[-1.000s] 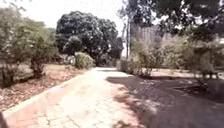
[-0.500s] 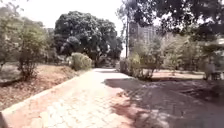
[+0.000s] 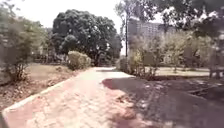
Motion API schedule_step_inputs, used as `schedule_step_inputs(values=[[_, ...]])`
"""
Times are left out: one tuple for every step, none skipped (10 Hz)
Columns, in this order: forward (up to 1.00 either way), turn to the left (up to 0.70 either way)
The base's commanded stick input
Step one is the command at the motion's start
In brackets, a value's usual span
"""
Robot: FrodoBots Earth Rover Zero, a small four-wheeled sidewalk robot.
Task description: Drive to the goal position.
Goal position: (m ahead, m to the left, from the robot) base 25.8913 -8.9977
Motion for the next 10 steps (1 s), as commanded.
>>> schedule_step_inputs(values=[[0.7,0.0],[0.7,0.0],[0.7,0.0],[0.7,0.0],[0.7,0.0],[0.7,0.0],[0.7,0.0],[0.7,0.0],[0.7,0.0],[0.7,0.0]])
